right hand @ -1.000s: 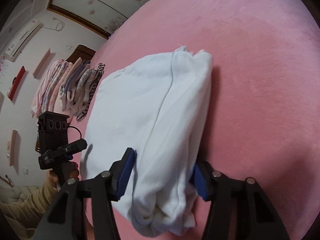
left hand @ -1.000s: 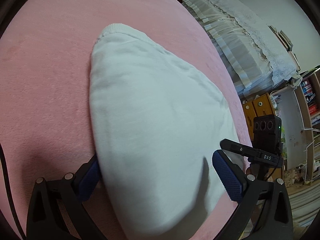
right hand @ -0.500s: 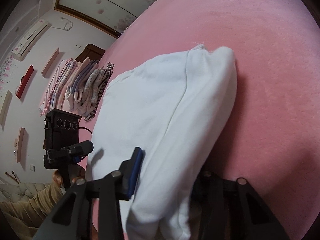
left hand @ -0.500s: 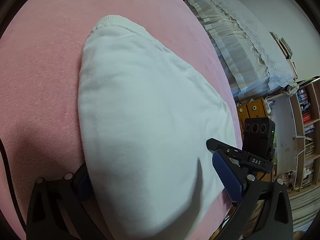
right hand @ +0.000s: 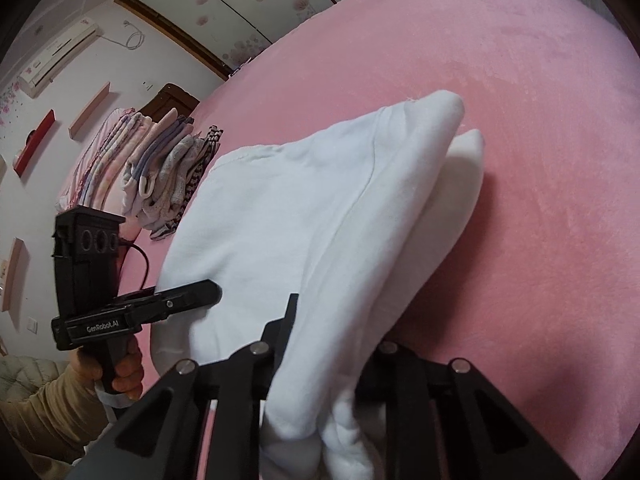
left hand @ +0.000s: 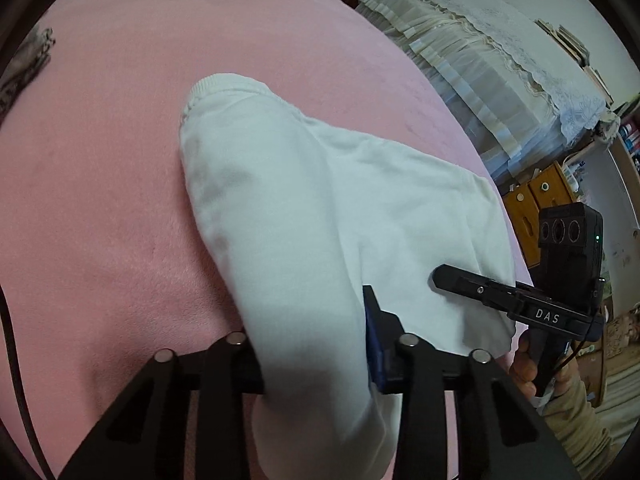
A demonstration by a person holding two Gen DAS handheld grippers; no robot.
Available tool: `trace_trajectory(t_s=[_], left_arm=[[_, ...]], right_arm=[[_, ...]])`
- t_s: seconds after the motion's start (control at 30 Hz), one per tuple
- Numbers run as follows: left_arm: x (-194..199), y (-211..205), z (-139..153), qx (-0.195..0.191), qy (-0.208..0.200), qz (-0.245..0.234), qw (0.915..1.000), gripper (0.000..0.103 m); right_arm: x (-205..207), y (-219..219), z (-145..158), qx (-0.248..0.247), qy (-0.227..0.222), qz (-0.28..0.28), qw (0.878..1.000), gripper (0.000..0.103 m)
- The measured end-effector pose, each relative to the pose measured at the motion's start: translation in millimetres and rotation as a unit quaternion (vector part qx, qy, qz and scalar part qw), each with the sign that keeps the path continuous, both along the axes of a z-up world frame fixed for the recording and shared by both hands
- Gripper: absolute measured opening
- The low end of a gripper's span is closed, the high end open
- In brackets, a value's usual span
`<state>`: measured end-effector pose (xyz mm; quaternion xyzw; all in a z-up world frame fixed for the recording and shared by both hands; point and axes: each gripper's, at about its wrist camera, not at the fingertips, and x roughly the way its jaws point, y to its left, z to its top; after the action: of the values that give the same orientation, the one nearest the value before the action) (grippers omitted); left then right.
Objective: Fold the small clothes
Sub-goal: 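Lift the folded shirt with both grippers and carry it to the clothes stack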
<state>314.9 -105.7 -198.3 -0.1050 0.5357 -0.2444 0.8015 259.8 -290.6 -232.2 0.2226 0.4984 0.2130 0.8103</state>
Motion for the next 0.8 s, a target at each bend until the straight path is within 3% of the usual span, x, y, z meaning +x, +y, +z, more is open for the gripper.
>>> trace_trajectory(t_s=[0.23,0.47,0.63,0.8], left_arm=[[-15.7,0.9,31.4,0.016,-0.020,-0.006,0.9997,0.028],[-34.4,30.3,72.3,0.008,-0.042,-0.001,0.9991,0.027],[-43.8,81.6,113.0,0.008,-0.058,0.019,0.9981,0.027],[-41.5,157.8,174.2,0.025,-0.092,0.045,0.9945,0.027]], right_arm=[[-19.9,17.6,30.3,-0.017,-0.020,-0.005,1.000,0.018],[-38.3,45.4,66.0,-0.012,-0.038,-0.004,0.999,0.018],[-34.7,90.3,103.8,-0.003,-0.056,0.015,0.998,0.018],[-9.0,152.5,147.3,0.028,-0.080,0.044,0.995,0.018]])
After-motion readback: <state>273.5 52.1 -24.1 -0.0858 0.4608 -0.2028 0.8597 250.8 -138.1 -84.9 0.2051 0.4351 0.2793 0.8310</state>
